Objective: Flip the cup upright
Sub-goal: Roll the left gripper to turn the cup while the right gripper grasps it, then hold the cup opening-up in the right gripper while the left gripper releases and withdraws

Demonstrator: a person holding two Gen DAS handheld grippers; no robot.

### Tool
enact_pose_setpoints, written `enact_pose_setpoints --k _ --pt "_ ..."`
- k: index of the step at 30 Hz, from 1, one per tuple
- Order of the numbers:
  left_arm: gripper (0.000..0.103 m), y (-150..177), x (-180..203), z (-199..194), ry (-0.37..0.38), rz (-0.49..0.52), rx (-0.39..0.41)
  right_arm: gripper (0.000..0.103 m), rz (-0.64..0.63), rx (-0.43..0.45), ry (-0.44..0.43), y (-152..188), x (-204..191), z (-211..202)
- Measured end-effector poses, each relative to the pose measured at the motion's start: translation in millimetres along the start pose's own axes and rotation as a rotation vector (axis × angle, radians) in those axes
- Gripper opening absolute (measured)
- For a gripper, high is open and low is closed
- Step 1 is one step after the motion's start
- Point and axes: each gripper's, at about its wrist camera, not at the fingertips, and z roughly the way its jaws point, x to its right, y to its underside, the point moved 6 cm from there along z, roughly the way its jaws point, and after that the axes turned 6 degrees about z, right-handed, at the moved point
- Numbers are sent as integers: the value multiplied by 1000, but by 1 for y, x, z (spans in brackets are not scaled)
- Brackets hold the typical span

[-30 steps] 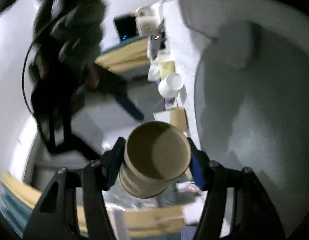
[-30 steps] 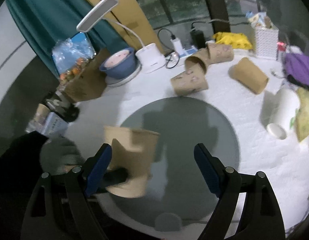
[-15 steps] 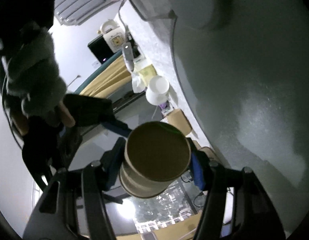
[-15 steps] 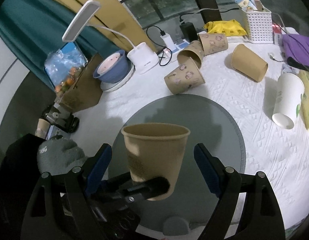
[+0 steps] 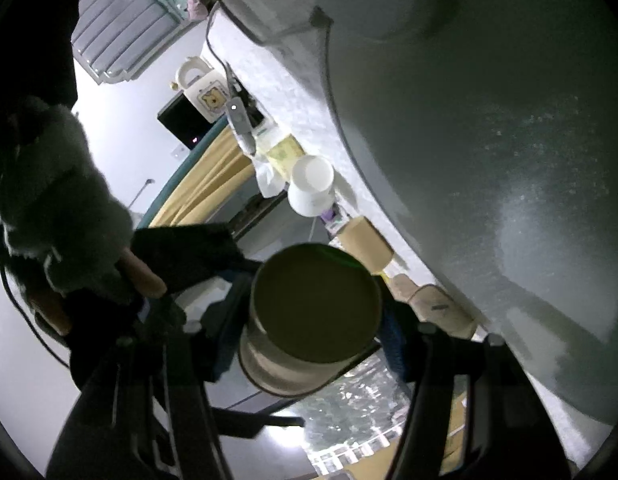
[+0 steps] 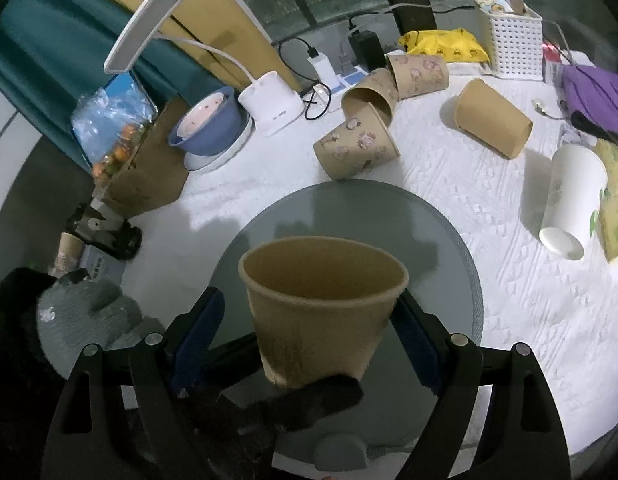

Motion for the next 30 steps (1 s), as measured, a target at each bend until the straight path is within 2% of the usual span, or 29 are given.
enact_pose_setpoints --k 6,7,10,20,23,25,30 --pt "60 0 -2 0 -5 13 1 85 -18 -2 11 -1 -7 2" --pt "60 0 -2 0 -5 16 1 80 -13 -8 11 -1 -6 3" --pt "60 -1 -2 -3 2 13 3 73 -5 -21 10 0 -5 7" --pt "62 1 0 -7 0 6 -12 71 -14 -13 8 0 -9 8" --pt "67 2 1 -10 14 8 -15 71 -22 4 16 -1 -12 5" --pt "74 2 2 -12 29 6 -18 71 -24 19 20 -1 -12 2" --pt "79 3 2 -15 66 -20 -24 71 -32 58 33 -2 -16 -7"
